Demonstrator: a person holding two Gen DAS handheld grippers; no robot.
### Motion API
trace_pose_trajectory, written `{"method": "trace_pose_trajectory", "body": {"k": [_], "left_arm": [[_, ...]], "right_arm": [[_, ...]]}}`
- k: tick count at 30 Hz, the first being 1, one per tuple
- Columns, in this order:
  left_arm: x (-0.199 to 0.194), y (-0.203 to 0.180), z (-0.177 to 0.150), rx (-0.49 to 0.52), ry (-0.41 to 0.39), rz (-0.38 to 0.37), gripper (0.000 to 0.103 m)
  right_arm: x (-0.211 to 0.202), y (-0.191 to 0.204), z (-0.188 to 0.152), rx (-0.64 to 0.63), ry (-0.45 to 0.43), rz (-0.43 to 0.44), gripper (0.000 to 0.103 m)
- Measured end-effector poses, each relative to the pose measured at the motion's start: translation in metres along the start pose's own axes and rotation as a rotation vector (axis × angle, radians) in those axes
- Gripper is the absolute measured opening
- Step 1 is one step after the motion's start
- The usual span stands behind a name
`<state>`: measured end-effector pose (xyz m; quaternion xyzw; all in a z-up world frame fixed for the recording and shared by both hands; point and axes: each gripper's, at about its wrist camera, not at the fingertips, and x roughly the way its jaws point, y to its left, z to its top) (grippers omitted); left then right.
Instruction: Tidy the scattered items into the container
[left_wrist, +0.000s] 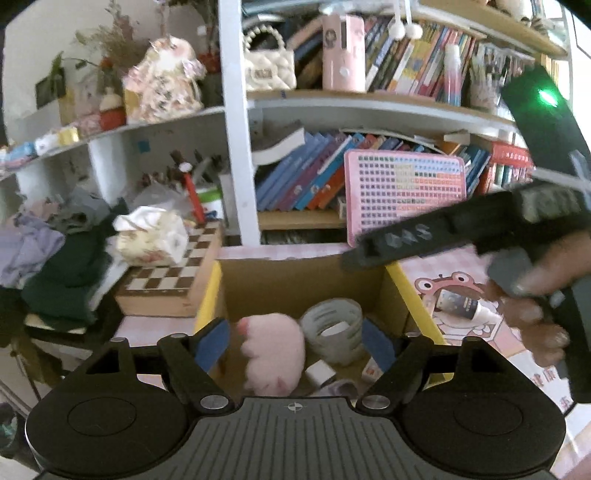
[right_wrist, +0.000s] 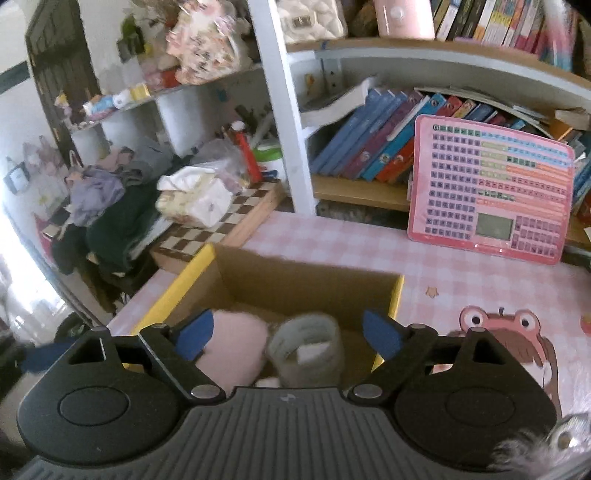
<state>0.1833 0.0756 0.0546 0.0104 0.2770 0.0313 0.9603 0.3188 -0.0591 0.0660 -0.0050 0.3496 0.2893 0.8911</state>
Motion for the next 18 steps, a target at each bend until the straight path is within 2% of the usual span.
{"method": "trace_pose_trajectory", "body": {"k": [2, 8, 11, 18], "left_arm": [[-0.016, 0.006, -0.006, -0.011, -0.005, 0.003, 0.086], [-0.058, 0.013, -0.027, -0.020, -0.012, 0.012, 0.086], [-0.081, 0.011, -0.041, -0.011, -0.017, 0.006, 0.092], [-0.119, 0.006, -0.076, 0.009, 0.004, -0.013, 0.095]], "right_arm": [[-0.020, 0.012, -0.015, -0.016, -0.021, -0.005, 0.084], [-0.072, 0.047, -0.055, -0.075, -0.070, -0.008, 0.083], [-0.099, 0.061, -0.078, -0.115, -0.095, -0.015, 0.083], [-0.138, 0.073, -0.137, -0.167, -0.050, -0.081, 0.083]]}}
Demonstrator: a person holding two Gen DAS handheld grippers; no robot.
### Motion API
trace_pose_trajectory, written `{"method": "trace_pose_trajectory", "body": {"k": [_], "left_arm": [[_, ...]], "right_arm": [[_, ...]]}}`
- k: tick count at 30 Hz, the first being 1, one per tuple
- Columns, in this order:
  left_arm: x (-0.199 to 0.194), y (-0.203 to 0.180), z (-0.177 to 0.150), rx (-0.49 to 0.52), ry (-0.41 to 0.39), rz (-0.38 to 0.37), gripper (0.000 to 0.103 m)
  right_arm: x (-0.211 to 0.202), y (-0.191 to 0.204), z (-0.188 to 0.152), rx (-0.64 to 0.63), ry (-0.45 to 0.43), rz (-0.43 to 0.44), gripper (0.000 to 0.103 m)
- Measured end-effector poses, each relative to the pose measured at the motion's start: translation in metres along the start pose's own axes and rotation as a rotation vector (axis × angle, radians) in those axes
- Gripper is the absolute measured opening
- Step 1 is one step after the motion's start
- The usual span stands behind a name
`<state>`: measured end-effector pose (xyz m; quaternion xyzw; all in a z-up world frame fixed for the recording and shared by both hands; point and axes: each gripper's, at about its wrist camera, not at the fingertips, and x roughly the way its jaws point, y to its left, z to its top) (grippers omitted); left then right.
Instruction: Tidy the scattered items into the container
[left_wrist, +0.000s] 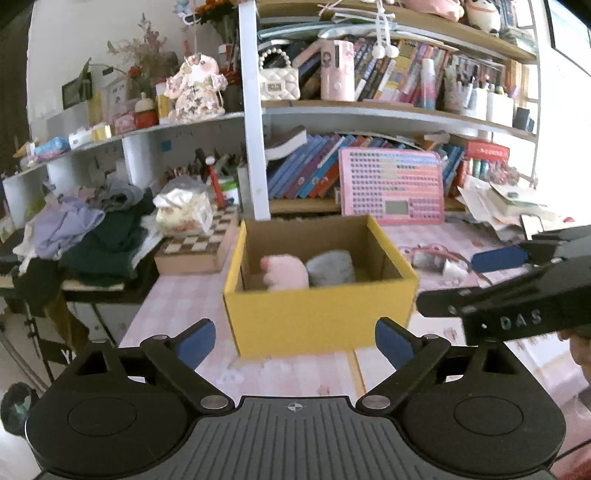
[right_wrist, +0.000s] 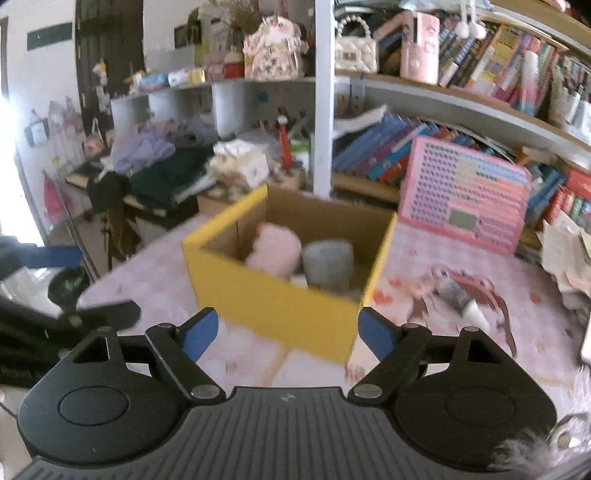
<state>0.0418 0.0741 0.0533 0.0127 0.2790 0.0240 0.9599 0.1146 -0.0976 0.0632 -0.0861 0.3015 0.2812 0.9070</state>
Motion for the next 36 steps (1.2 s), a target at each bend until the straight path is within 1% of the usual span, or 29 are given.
{"method": "trace_pose_trajectory", "body": {"k": [4, 7, 10, 14, 17, 21, 24, 30, 33, 36], "left_arm": [[-0.011, 0.002, -0.015, -0.019, 0.024, 0.019, 0.096], [-0.019, 0.002, -0.027, -0.043, 0.024, 0.050, 0.097], [-0.024, 0.000, -0.040, -0.058, 0.036, 0.073, 0.099], [-0.027, -0.004, -0.055, -0.065, 0.071, 0.064, 0.099], [-0.029, -0.010, -0.061, -0.059, 0.086, 0.046, 0.099], [-0.031, -0.016, -0.063, -0.039, 0.083, 0.031, 0.099], [-0.031, -0.017, -0.063, -0.047, 0.083, 0.023, 0.099], [-0.028, -0.027, -0.071, -0.045, 0.126, -0.012, 0.099], [-0.025, -0.038, -0.073, -0.021, 0.146, -0.048, 0.099], [-0.023, -0.050, -0.072, 0.027, 0.147, -0.074, 0.099]], "right_arm": [[-0.016, 0.015, -0.027, -0.006, -0.009, -0.052, 0.083], [-0.028, 0.029, -0.045, 0.004, -0.034, -0.089, 0.083], [-0.035, 0.038, -0.063, 0.032, -0.014, -0.075, 0.083], [-0.039, 0.037, -0.074, 0.065, 0.030, -0.093, 0.083], [-0.045, 0.036, -0.079, 0.095, 0.035, -0.113, 0.083], [-0.050, 0.034, -0.083, 0.081, 0.037, -0.131, 0.083], [-0.054, 0.027, -0.086, 0.071, 0.039, -0.164, 0.083], [-0.065, 0.011, -0.108, 0.153, 0.094, -0.190, 0.083], [-0.068, 0.012, -0.116, 0.162, 0.110, -0.194, 0.083], [-0.070, 0.011, -0.120, 0.165, 0.116, -0.207, 0.083]]}}
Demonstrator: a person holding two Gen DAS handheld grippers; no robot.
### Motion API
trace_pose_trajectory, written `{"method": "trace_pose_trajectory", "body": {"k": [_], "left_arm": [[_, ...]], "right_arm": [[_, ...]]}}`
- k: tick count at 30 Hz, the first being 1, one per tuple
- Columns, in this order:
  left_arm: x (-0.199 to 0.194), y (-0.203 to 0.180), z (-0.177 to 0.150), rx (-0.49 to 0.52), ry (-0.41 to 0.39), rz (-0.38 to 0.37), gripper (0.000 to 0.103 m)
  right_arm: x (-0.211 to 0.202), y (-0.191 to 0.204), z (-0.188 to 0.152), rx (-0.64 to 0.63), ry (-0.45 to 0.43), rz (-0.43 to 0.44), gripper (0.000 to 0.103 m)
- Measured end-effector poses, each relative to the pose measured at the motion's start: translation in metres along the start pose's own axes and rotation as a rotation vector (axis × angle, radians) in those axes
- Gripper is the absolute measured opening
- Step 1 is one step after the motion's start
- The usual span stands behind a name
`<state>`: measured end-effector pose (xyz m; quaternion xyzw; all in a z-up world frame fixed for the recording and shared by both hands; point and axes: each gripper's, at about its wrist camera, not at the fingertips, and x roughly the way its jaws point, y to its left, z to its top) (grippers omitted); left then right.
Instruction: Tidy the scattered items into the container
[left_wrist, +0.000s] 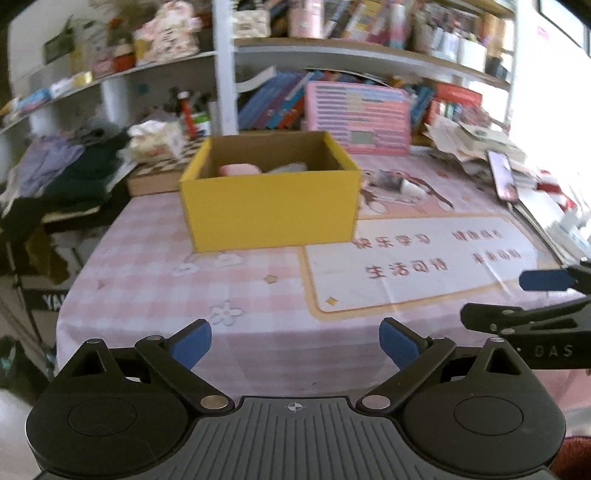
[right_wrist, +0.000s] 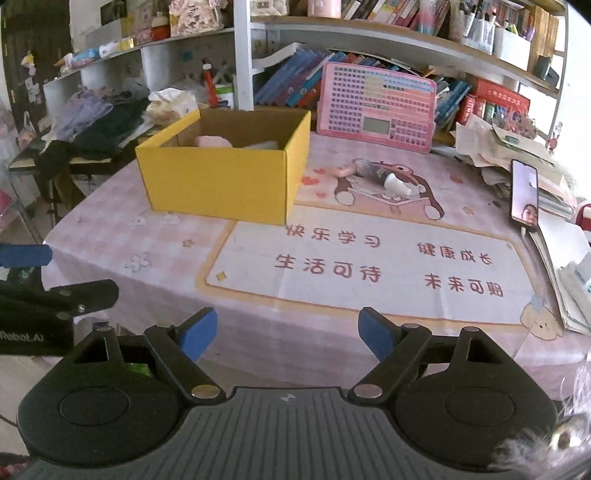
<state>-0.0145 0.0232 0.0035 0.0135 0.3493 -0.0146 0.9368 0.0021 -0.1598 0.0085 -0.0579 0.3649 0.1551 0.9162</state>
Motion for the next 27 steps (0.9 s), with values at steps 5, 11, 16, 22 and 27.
{"method": "trace_pose_trajectory", "body": {"k": [5, 11, 16, 22, 27], "left_arm": [[0.004, -0.010, 0.001, 0.028, 0.016, -0.022, 0.099], [0.005, -0.018, 0.001, 0.052, 0.029, -0.050, 0.099], [0.007, -0.021, 0.001, 0.050, 0.039, -0.059, 0.099], [0.009, -0.029, 0.001, 0.064, 0.051, -0.075, 0.099], [0.012, -0.036, 0.001, 0.081, 0.060, -0.107, 0.099]], "right_arm": [[-0.002, -0.009, -0.006, 0.036, 0.012, -0.017, 0.083], [-0.006, -0.015, -0.007, 0.053, 0.011, -0.027, 0.084], [-0.007, -0.020, -0.010, 0.070, 0.016, -0.039, 0.084], [-0.008, -0.025, -0.013, 0.074, 0.025, -0.048, 0.084], [-0.009, -0.028, -0.015, 0.078, 0.032, -0.064, 0.084]]}}
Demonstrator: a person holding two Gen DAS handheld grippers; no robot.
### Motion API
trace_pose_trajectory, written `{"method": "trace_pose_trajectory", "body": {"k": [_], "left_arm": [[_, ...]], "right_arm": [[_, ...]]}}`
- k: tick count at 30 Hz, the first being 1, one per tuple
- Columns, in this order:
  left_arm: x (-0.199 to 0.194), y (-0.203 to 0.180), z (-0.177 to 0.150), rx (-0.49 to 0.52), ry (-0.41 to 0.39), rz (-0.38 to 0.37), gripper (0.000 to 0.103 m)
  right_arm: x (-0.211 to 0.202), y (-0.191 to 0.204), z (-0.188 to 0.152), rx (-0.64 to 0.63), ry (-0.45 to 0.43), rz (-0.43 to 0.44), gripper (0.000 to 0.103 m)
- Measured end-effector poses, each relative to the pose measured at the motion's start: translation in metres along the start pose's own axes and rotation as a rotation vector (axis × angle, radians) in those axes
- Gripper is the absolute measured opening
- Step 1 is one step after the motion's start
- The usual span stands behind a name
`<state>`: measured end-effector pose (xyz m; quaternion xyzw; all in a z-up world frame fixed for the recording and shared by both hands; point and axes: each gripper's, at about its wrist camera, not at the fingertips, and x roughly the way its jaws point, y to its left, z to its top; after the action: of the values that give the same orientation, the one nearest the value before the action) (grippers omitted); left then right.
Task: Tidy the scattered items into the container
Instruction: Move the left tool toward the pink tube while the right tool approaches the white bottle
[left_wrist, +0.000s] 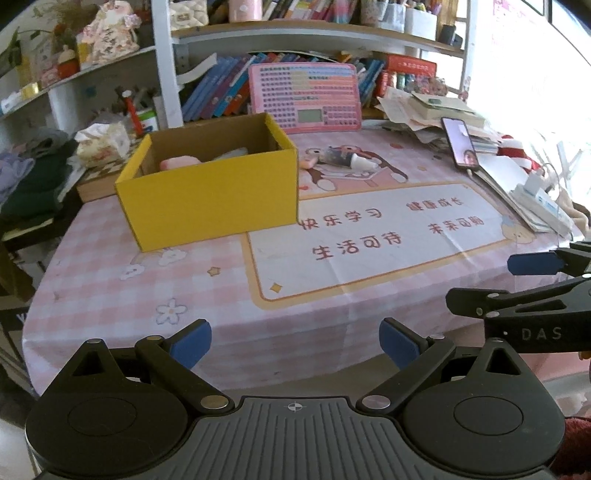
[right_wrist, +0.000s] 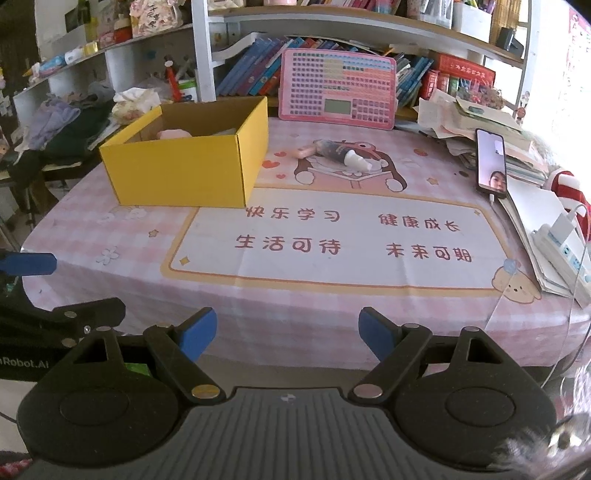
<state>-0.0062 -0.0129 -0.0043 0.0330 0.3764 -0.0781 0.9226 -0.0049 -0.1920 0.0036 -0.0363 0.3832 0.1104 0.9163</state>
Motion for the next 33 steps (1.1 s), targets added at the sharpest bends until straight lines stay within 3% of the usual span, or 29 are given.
{"method": "trace_pose_trajectory", "body": {"k": [12, 33], "left_arm": [[0.008, -0.013, 0.010, 0.040, -0.008, -0.059, 0.099], [0.021, -0.014, 0.017, 0.057, 0.002, -0.104, 0.099]], "right_arm": [[-0.004, -0.015, -0.001, 0.041, -0.006, -0.040, 0.083], [0.010, -0.017, 0.005, 0.039, 0.024, -0.037, 0.081]]}}
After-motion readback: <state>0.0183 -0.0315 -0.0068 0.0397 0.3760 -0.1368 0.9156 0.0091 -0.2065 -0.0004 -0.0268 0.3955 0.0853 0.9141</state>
